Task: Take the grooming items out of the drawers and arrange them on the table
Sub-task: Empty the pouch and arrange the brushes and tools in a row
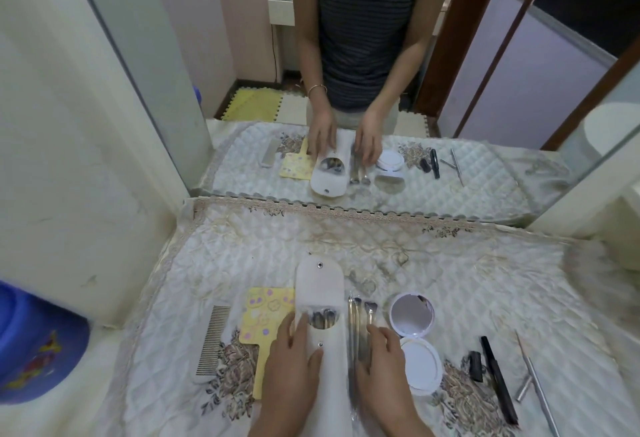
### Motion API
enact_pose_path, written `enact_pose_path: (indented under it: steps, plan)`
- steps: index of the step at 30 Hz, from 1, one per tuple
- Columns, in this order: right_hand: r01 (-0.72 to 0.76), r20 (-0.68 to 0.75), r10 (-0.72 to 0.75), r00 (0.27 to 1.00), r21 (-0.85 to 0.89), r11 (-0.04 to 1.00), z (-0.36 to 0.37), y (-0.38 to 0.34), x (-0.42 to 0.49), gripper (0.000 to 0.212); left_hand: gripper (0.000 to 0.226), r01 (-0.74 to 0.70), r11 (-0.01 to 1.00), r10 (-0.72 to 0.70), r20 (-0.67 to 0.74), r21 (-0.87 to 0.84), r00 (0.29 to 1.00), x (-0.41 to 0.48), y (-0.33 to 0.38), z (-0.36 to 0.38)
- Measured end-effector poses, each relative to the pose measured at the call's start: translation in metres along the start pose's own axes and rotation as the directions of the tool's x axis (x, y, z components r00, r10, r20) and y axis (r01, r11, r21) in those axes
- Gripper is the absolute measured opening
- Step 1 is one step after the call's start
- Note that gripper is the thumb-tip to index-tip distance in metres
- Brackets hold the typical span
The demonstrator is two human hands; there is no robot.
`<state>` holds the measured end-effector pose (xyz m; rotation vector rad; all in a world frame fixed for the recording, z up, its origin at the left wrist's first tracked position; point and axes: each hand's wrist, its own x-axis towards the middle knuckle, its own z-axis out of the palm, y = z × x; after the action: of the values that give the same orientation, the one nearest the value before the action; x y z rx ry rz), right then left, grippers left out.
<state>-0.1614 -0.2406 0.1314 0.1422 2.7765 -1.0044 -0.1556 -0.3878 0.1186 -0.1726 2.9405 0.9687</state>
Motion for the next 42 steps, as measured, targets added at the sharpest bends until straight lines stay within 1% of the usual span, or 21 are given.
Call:
enact_pose_path:
  steps: [2,5,6,8,10,11,12,13,14,15,16,19,21,23,25,27,31,33,36,39,42]
  plan:
    - [0.052,-0.047,-0.059,0.997,-0.146,0.988,0.007,0.005,0.001,0.054,0.052,-0.118,0.986,0.103,0.124,0.115,0.987,-0.008,-0.006,0.001]
    - [0.198,-0.038,-0.214,0.976,-0.254,0.947,0.013,0.011,-0.004,0.032,0.086,-0.207,0.931,0.145,0.217,0.300,0.965,-0.017,-0.015,0.012]
    - [0.240,-0.005,-0.252,0.968,-0.294,0.925,0.014,0.013,-0.005,0.044,0.096,-0.226,0.919,0.158,0.225,0.322,0.961,-0.019,-0.021,0.019]
    - [0.284,0.027,-0.297,0.955,-0.381,0.880,0.016,0.018,-0.008,0.059,0.095,-0.242,0.918,0.158,0.272,0.314,0.949,-0.019,-0.025,0.024]
    - [0.299,0.032,-0.316,0.948,-0.421,0.856,0.017,0.025,-0.012,0.059,0.090,-0.255,0.929,0.178,0.282,0.267,0.943,-0.016,-0.019,0.019]
    - [0.322,0.053,-0.331,0.942,-0.421,0.848,0.017,0.028,-0.013,0.058,0.092,-0.278,0.934,0.219,0.253,0.226,0.942,-0.014,-0.015,0.017]
    - [0.327,0.050,-0.338,0.940,-0.424,0.845,0.016,0.029,-0.013,0.057,0.097,-0.301,0.935,0.230,0.322,0.190,0.918,-0.015,-0.015,0.016]
    - [0.331,0.037,-0.349,0.936,-0.420,0.845,0.015,0.031,-0.012,0.056,0.101,-0.339,0.926,0.275,0.322,0.166,0.906,-0.014,-0.015,0.014]
    - [0.324,0.036,-0.338,0.940,-0.399,0.858,0.011,0.030,-0.010,0.055,0.103,-0.355,0.917,0.298,0.281,0.183,0.912,-0.013,-0.013,0.013]
    - [0.334,0.036,-0.348,0.937,-0.384,0.861,0.009,0.031,-0.007,0.056,0.101,-0.343,0.911,0.307,0.179,0.230,0.935,-0.012,-0.008,0.009]
    - [0.339,0.025,-0.354,0.935,-0.362,0.868,0.007,0.030,-0.006,0.057,0.093,-0.329,0.906,0.302,0.139,0.265,0.943,-0.013,-0.006,0.008]
    - [0.374,-0.010,-0.398,0.917,-0.322,0.870,0.005,0.027,-0.001,0.059,0.069,-0.229,0.942,0.193,0.161,0.245,0.968,-0.025,-0.010,0.001]
    - [0.401,-0.033,-0.431,0.902,-0.306,0.863,0.009,0.023,0.002,0.049,0.055,-0.150,0.982,0.130,0.160,0.119,0.979,-0.035,-0.017,-0.007]
    - [0.388,0.006,-0.406,0.914,-0.305,0.870,0.012,0.015,0.004,0.045,0.042,-0.130,0.984,0.127,0.032,0.119,0.991,-0.043,-0.036,-0.012]
    - [0.384,0.033,-0.393,0.919,-0.299,0.874,0.016,0.006,0.008,0.048,0.042,-0.132,0.983,0.144,-0.089,0.127,0.986,-0.045,-0.054,-0.018]
    - [0.407,-0.018,-0.426,0.905,-0.263,0.875,0.021,-0.003,0.012,0.045,0.042,-0.068,0.987,0.092,-0.169,0.144,0.981,-0.040,-0.074,-0.029]
    - [0.498,0.032,-0.511,0.859,-0.282,0.820,0.042,-0.034,0.012,0.042,0.050,0.132,0.969,-0.103,-0.140,0.211,0.985,-0.017,-0.113,-0.055]
    - [0.547,0.147,-0.530,0.835,-0.333,0.769,0.059,-0.049,0.009,0.054,0.048,0.056,0.962,-0.028,-0.109,0.266,0.994,-0.008,-0.131,-0.064]
    - [0.504,0.290,-0.412,0.864,-0.498,0.706,0.080,-0.067,0.018,0.083,0.048,-0.131,0.946,0.122,0.051,0.297,0.991,0.000,-0.157,-0.073]
    - [0.465,0.349,-0.317,0.882,-0.536,0.705,0.082,-0.076,0.027,0.081,0.051,-0.222,0.926,0.182,0.155,0.304,0.971,0.004,-0.175,-0.081]
    - [0.478,0.362,-0.320,0.875,-0.546,0.688,0.083,-0.079,0.028,0.082,0.053,-0.285,0.914,0.236,0.191,0.289,0.953,0.012,-0.180,-0.083]
